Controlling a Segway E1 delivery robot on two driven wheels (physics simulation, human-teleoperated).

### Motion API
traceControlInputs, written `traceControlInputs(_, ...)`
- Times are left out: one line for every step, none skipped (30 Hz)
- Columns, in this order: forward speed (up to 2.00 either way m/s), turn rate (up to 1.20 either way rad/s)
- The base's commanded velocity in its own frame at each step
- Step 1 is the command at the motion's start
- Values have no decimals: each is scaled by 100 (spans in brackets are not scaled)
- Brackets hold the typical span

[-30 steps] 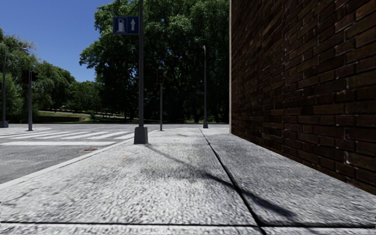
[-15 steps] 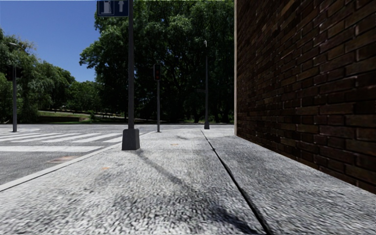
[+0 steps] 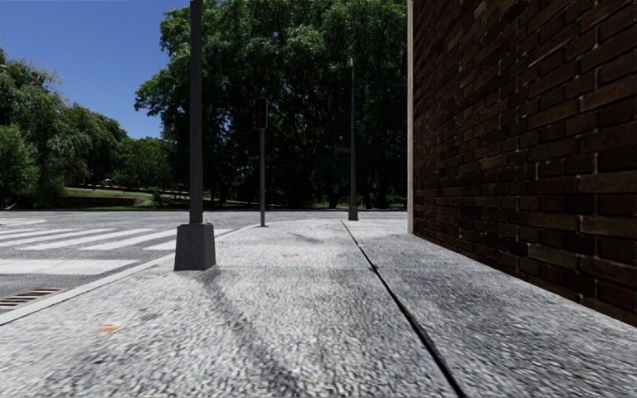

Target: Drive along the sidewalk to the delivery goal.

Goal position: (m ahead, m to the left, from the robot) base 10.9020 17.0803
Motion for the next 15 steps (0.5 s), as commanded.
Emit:
traceControlInputs(200, 0)
traceControlInputs(200, 0)
traceControlInputs(200, 0)
traceControlInputs(200, 0)
traceControlInputs(200, 0)
traceControlInputs(200, 0)
traceControlInputs(200, 0)
traceControlInputs(200, 0)
traceControlInputs(200, 0)
traceControlInputs(200, 0)
traceControlInputs(200, 0)
traceControlInputs(200, 0)
traceControlInputs(200, 0)
traceControlInputs(200, 0)
traceControlInputs(200, 0)
